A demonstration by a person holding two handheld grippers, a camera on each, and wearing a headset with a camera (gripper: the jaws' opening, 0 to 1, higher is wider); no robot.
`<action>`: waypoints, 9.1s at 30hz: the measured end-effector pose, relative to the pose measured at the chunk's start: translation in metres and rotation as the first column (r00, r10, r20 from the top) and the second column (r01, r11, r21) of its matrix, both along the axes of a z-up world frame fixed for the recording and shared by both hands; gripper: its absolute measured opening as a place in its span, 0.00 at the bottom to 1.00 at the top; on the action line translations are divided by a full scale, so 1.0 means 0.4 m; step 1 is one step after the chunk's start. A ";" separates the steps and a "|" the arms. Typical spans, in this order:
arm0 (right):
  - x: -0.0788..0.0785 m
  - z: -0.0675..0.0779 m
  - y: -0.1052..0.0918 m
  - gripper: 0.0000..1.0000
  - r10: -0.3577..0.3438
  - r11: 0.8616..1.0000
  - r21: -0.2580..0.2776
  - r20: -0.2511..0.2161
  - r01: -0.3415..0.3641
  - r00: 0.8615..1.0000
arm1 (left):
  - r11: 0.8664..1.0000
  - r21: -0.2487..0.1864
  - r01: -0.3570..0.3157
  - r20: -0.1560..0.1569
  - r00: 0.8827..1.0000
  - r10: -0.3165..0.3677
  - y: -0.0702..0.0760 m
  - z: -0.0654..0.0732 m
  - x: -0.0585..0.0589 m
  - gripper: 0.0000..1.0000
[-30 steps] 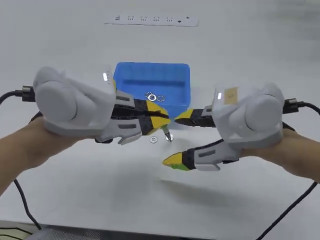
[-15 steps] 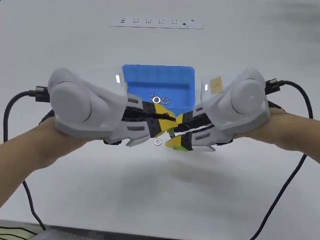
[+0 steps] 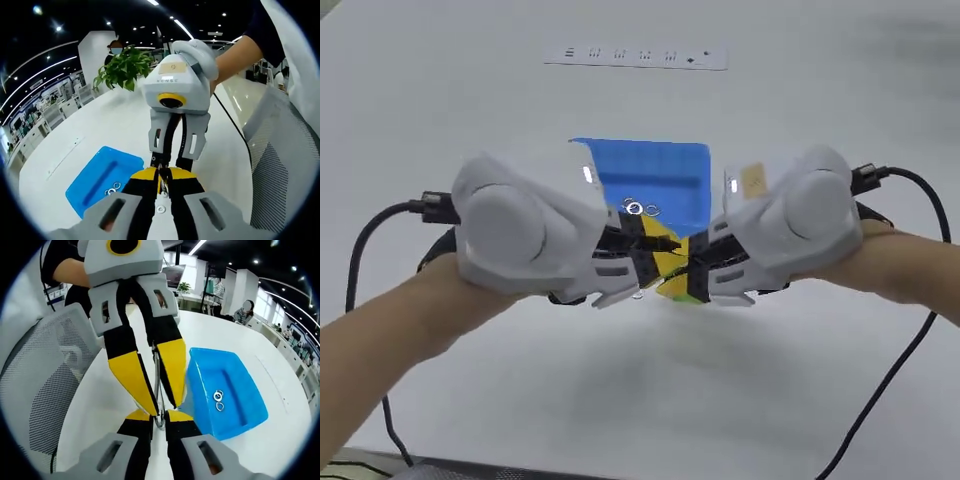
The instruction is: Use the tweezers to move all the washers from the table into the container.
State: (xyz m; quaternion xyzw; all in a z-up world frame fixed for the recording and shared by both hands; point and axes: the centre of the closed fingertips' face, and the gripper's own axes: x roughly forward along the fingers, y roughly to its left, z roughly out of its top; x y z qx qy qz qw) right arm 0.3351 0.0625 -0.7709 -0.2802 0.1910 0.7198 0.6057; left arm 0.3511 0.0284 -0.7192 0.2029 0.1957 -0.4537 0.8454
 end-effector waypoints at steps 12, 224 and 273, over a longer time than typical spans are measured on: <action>-0.010 0.044 0.012 0.10 -0.028 0.999 0.044 -0.015 0.029 0.999 | 0.973 -0.183 -0.144 -0.006 0.989 0.145 0.046 0.097 -0.031 0.32; -0.047 0.098 -0.078 0.64 -0.216 0.966 0.145 0.013 0.212 0.976 | 0.989 -0.143 -0.033 0.095 0.994 0.046 0.094 0.093 -0.068 0.06; -0.066 0.056 -0.080 0.68 -0.233 0.963 0.123 -0.082 0.242 0.969 | 0.994 -0.105 -0.022 0.065 0.997 0.029 0.082 0.025 -0.024 0.07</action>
